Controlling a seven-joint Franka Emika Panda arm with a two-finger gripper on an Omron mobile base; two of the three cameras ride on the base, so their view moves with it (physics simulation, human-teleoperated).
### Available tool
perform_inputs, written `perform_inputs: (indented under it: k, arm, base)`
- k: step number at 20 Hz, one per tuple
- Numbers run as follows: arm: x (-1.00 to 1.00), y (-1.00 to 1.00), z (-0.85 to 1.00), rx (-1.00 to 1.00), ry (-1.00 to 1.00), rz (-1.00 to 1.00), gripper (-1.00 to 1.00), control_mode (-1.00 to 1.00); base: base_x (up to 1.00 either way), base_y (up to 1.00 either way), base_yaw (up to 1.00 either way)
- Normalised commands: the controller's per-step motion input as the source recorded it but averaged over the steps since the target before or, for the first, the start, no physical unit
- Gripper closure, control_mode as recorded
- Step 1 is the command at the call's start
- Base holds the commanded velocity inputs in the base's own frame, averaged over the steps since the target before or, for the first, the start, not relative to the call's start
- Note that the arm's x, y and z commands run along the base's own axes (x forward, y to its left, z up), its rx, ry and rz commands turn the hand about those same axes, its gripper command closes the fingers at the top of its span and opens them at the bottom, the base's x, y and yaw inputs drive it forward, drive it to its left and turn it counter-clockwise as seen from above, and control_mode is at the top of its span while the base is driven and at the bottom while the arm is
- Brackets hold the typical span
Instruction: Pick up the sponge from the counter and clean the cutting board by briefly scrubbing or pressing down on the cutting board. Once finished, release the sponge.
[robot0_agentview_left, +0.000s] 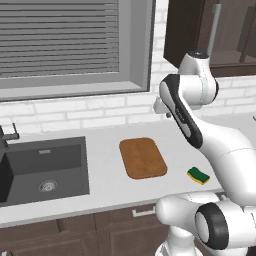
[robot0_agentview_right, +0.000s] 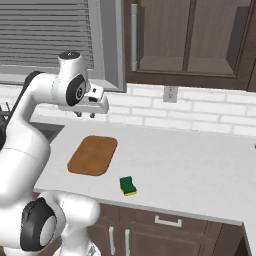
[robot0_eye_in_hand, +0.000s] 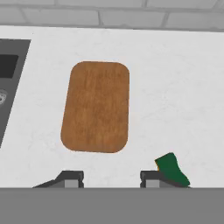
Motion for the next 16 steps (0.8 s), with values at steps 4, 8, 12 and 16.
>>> perform_inputs:
  k: [4,8,12,16]
  arm:
    - [-0.09,-0.04,-0.07,0.0,0.0,0.0,-1.0,-1.0]
    - [-0.15,-0.3,-0.39,0.0,0.0,0.01,-1.0,-1.0]
    - [-0.1,-0.51,-0.44,0.0,0.0,0.02,-1.0,-1.0]
    - [-0.03,-0.53,-0.52,0.0,0.04,0.02,-1.0,-1.0]
  base:
    - [0.0,0.0,0.0]
    - [0.0,0.0,0.0]
    - [0.0,0.0,0.0]
    - [0.0,0.0,0.0]
